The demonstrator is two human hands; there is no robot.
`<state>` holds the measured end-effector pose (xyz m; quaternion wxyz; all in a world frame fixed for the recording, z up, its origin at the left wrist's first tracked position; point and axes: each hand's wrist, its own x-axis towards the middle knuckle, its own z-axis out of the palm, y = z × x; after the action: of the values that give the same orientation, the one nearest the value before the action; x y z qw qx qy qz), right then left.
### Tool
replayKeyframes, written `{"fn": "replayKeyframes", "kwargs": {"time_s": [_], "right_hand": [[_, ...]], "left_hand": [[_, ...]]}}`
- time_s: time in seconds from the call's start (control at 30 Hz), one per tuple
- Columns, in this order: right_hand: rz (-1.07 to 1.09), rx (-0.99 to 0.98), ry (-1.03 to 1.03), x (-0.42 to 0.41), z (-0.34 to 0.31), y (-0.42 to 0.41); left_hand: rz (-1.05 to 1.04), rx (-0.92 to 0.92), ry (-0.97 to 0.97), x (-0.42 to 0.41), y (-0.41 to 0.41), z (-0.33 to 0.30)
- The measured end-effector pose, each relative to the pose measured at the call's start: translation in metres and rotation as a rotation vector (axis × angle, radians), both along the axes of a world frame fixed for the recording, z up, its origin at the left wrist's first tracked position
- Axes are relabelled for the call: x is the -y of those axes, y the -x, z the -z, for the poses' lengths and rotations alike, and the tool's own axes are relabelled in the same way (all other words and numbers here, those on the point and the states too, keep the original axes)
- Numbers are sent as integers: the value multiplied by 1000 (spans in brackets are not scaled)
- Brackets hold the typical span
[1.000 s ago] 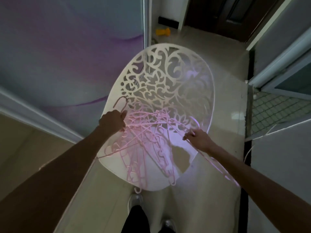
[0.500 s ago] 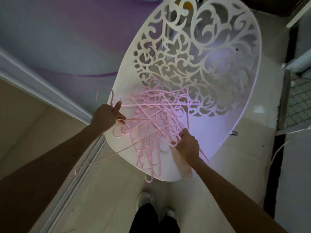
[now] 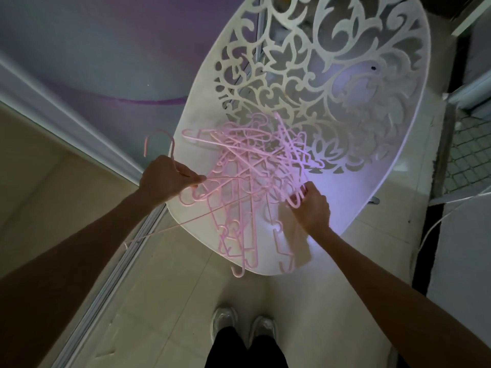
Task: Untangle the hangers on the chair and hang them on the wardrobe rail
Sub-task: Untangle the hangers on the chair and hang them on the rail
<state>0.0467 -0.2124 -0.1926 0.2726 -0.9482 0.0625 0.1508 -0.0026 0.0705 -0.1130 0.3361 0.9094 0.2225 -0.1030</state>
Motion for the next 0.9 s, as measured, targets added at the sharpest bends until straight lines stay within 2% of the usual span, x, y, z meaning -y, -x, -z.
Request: {"fn": "replayKeyframes", "kwargs": {"time_s": [0.13, 0.27, 0.4, 0.5, 0.57, 0.63, 0.7, 0.83, 0.9], "right_hand": [[-12, -63, 11, 0, 7, -2], [-49, -64, 38, -2, 1, -2], [-80, 21, 8, 12, -37, 1], [20, 39, -40, 22, -71, -4], [41, 62, -89, 20, -119, -4], [-2, -38, -130, 23, -133, -9], [-69, -230, -221, 19, -163, -6], [-252, -489, -389, -1, -264, 20], [-355, -601, -426, -12, -291, 33]], "left_hand": [[54, -22, -9, -12, 3, 4], [-89, 2, 115, -29, 12, 6], [-251, 3, 228, -24, 26, -17], [-392, 26, 354, -16, 37, -50], [-487, 75, 431, -15, 55, -93], [-559, 48, 512, -12, 60, -95], [-610, 16, 631, -10, 74, -118], [-696, 115, 711, -18, 129, -195], [-701, 147, 717, -23, 152, -218]]}}
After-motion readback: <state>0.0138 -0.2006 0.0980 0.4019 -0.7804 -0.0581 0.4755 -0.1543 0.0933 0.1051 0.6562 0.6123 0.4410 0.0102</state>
